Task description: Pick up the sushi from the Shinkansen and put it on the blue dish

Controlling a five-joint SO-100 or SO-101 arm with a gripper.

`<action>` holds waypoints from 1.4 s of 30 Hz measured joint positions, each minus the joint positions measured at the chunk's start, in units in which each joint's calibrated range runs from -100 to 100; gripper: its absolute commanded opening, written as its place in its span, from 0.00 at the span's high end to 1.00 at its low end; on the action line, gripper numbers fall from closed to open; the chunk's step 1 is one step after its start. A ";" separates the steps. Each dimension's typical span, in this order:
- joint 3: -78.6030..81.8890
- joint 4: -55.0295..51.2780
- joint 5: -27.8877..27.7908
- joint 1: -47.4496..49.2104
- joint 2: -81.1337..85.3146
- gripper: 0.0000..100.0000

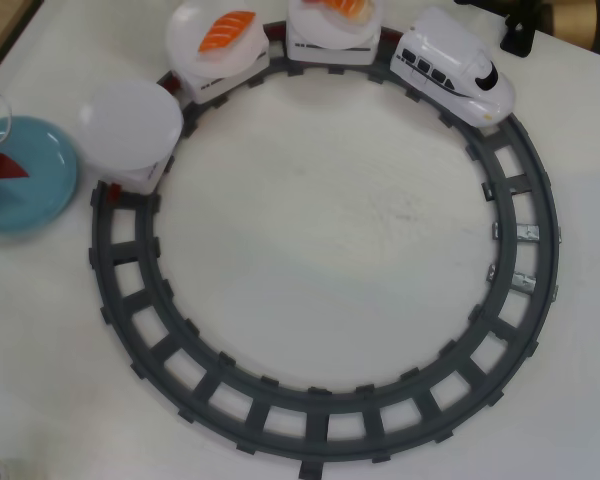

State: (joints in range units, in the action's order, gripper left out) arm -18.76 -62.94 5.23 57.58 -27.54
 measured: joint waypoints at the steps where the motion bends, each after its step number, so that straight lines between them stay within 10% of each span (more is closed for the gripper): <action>1: 0.00 0.00 0.00 0.00 0.00 0.95; 26: -4.03 -4.54 1.29 0.16 1.69 0.78; 42: -1.74 -18.99 1.24 3.43 48.17 0.78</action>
State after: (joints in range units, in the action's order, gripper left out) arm -20.49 -81.93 6.47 61.01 20.62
